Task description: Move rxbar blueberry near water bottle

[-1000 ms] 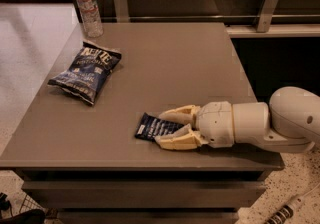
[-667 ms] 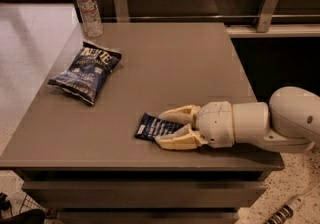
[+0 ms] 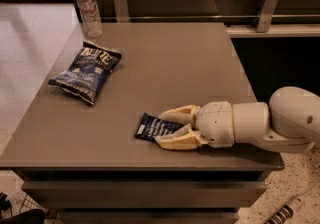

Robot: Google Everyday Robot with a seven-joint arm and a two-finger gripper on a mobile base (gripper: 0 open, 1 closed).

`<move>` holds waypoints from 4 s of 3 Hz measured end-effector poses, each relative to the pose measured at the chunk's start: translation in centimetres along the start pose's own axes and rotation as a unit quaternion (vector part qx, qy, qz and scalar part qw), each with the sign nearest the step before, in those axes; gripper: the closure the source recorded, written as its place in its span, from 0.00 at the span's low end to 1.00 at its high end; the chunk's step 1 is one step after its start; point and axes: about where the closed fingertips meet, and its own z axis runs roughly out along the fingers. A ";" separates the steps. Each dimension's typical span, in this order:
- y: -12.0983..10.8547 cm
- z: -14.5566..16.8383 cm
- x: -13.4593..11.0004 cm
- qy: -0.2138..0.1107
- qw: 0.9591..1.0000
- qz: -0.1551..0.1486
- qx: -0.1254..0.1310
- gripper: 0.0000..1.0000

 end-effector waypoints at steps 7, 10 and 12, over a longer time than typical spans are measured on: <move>-29.7 -3.1 -6.7 0.017 0.993 0.063 0.103 1.00; -34.7 6.3 -10.0 -0.001 0.994 0.047 0.099 1.00; -35.0 11.3 -10.9 0.002 0.996 0.044 0.071 1.00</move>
Offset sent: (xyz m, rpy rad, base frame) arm 0.0250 -0.0091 0.0064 -0.0042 0.0053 -0.0311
